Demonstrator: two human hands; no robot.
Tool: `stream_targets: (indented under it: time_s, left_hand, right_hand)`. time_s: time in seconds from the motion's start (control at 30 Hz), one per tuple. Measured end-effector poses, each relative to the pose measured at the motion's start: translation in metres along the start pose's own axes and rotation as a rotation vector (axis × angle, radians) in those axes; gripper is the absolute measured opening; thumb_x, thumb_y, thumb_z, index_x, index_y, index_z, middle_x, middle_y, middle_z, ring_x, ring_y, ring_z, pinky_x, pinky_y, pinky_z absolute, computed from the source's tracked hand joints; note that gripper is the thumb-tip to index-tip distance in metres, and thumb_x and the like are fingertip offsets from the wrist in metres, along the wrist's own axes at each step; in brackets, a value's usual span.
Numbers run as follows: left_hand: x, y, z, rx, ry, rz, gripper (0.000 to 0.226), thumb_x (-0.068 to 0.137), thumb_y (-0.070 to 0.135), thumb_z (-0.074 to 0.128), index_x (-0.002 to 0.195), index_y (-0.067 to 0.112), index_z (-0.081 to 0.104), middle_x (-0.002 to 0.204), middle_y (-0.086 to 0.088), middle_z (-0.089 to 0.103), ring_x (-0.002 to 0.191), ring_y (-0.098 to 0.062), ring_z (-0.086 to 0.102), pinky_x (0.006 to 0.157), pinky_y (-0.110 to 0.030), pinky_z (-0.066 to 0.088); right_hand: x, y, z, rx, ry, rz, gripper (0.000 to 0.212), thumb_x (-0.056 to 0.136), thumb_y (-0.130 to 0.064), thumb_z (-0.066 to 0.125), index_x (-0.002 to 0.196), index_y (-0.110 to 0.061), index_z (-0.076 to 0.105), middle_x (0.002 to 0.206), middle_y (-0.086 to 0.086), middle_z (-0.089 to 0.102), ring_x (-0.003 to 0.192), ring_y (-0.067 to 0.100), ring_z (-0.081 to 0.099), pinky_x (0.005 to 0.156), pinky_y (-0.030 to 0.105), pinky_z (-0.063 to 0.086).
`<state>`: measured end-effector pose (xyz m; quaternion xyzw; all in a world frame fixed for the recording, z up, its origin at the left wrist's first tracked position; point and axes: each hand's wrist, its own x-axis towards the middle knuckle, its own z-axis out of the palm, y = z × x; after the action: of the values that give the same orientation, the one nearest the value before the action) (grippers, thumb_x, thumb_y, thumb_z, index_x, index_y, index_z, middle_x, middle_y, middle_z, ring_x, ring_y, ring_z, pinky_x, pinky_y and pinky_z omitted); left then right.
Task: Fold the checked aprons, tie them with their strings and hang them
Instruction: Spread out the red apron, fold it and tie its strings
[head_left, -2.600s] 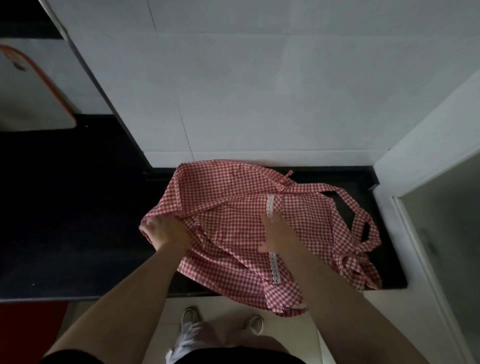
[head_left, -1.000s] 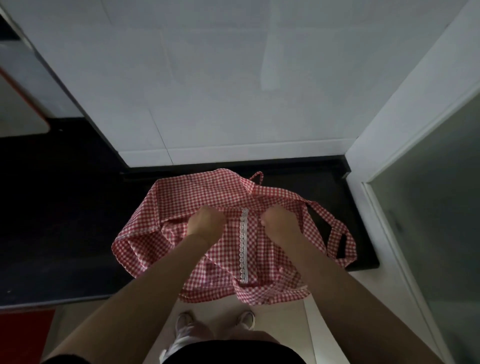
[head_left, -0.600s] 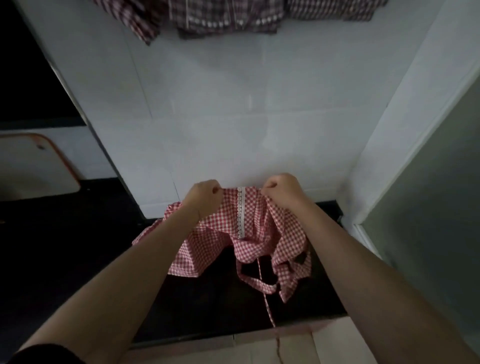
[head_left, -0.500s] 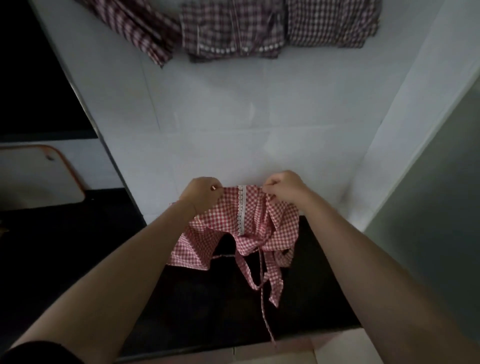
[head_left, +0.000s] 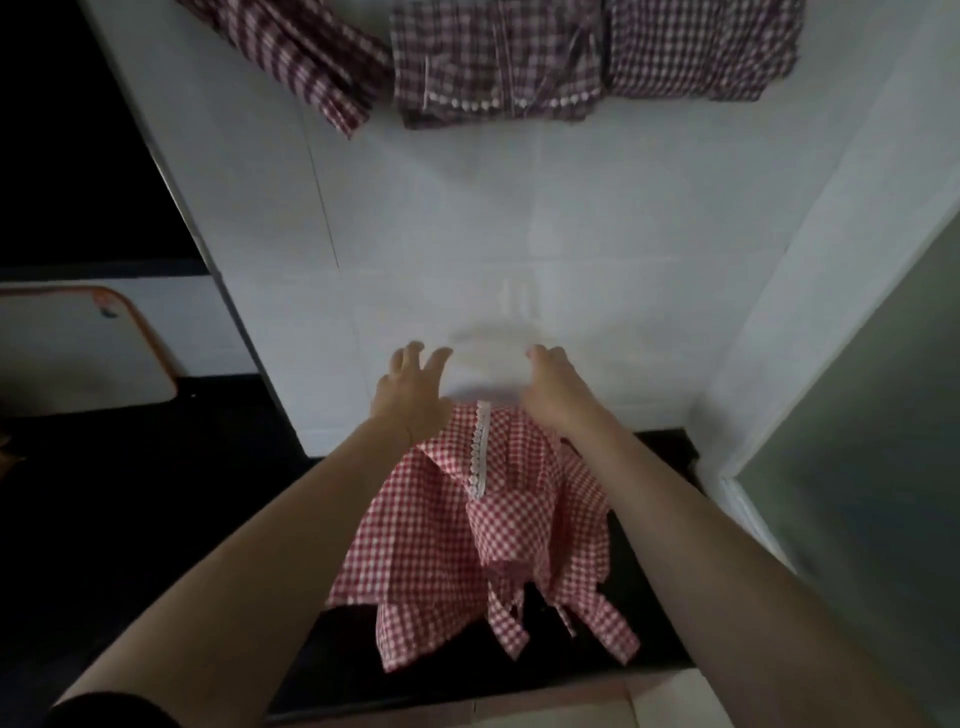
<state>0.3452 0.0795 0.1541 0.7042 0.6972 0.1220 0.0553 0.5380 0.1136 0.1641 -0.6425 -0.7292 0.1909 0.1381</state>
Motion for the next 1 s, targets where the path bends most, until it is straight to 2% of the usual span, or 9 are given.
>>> stream_targets:
  time_s: [0.1, 0.17, 0.37, 0.57, 0.63, 0.7, 0.83, 0.9, 1.0]
  left_hand:
    - [-0.028, -0.014, 0.061, 0.027, -0.06, -0.126, 0.044, 0.09, 0.019, 0.051, 0.133, 0.016, 0.046, 0.139, -0.011, 0.039, 0.127, -0.03, 0.038, 0.099, -0.044, 0.042]
    - [-0.06, -0.025, 0.11, 0.032, -0.222, -0.26, 0.037, 0.09, 0.021, 0.049, 0.125, 0.013, 0.05, 0.132, -0.012, 0.045, 0.123, -0.031, 0.044, 0.097, -0.044, 0.043]
    - [-0.127, -0.048, 0.195, -0.024, -0.647, -0.39, 0.067, 0.089, 0.046, 0.06, 0.143, 0.021, 0.029, 0.148, -0.013, 0.031, 0.13, -0.036, 0.042, 0.102, -0.048, 0.042]
    - [-0.145, -0.056, 0.216, 0.097, -0.615, -0.397, 0.089, 0.089, 0.072, 0.038, 0.154, 0.017, 0.013, 0.162, -0.017, 0.008, 0.144, -0.038, 0.021, 0.114, -0.05, 0.027]
    - [-0.144, -0.067, 0.216, 0.166, -0.626, -0.44, 0.102, 0.083, 0.081, 0.032, 0.155, 0.012, 0.009, 0.162, -0.016, 0.007, 0.145, -0.039, 0.02, 0.114, -0.05, 0.023]
    - [-0.139, -0.08, 0.212, 0.245, -0.649, -0.503, 0.105, 0.083, 0.081, 0.033, 0.155, 0.008, 0.011, 0.16, -0.019, 0.016, 0.143, -0.04, 0.023, 0.116, -0.05, 0.021]
    - [-0.125, -0.068, 0.206, 0.25, -0.519, -0.45, 0.069, 0.09, 0.054, 0.052, 0.142, 0.012, 0.036, 0.142, -0.013, 0.04, 0.13, -0.03, 0.041, 0.105, -0.043, 0.039]
    - [-0.125, -0.045, 0.212, 0.183, -0.436, -0.399, 0.059, 0.091, 0.045, 0.057, 0.137, 0.013, 0.038, 0.137, -0.012, 0.042, 0.125, -0.029, 0.042, 0.099, -0.041, 0.043]
    - [-0.135, -0.021, 0.226, 0.1, -0.547, -0.431, 0.09, 0.085, 0.067, 0.055, 0.149, 0.014, 0.019, 0.151, -0.022, 0.024, 0.138, -0.04, 0.027, 0.105, -0.048, 0.041]
  right_hand:
    - [-0.017, 0.029, 0.056, -0.076, -0.132, 0.005, 0.034, 0.097, -0.02, 0.048, 0.128, -0.007, 0.054, 0.131, 0.017, 0.051, 0.12, 0.034, 0.052, 0.098, 0.038, 0.045]
    - [-0.039, 0.056, 0.106, -0.108, -0.21, -0.005, 0.041, 0.098, -0.026, 0.049, 0.134, -0.008, 0.055, 0.138, 0.015, 0.054, 0.125, 0.031, 0.053, 0.106, 0.035, 0.041]
    - [-0.084, 0.118, 0.199, -0.152, -0.474, 0.194, 0.099, 0.077, -0.059, 0.068, 0.152, -0.015, 0.02, 0.154, 0.021, 0.027, 0.139, 0.038, 0.033, 0.116, 0.055, 0.027]
    - [-0.09, 0.16, 0.206, -0.282, -0.563, 0.33, 0.131, 0.067, -0.064, 0.075, 0.154, -0.017, -0.011, 0.159, 0.026, -0.008, 0.146, 0.049, 0.003, 0.115, 0.063, 0.012]
    - [-0.086, 0.186, 0.199, -0.311, -0.508, 0.353, 0.126, 0.068, -0.063, 0.074, 0.155, -0.019, -0.006, 0.159, 0.026, 0.003, 0.146, 0.047, 0.013, 0.116, 0.059, 0.018]
    - [-0.081, 0.209, 0.188, -0.362, -0.423, 0.389, 0.099, 0.081, -0.052, 0.065, 0.156, -0.017, 0.009, 0.158, 0.024, 0.02, 0.142, 0.043, 0.027, 0.117, 0.054, 0.026]
    - [-0.065, 0.194, 0.176, -0.327, -0.221, 0.365, 0.045, 0.098, -0.031, 0.048, 0.136, -0.006, 0.052, 0.141, 0.018, 0.051, 0.129, 0.034, 0.05, 0.112, 0.045, 0.037]
    - [-0.06, 0.165, 0.18, -0.247, -0.178, 0.331, 0.048, 0.097, -0.029, 0.048, 0.14, -0.009, 0.045, 0.142, 0.018, 0.048, 0.128, 0.034, 0.049, 0.108, 0.046, 0.039]
    - [-0.065, 0.143, 0.197, -0.067, -0.297, 0.347, 0.069, 0.096, -0.037, 0.046, 0.153, -0.015, 0.015, 0.152, 0.02, 0.031, 0.135, 0.038, 0.038, 0.111, 0.05, 0.034]
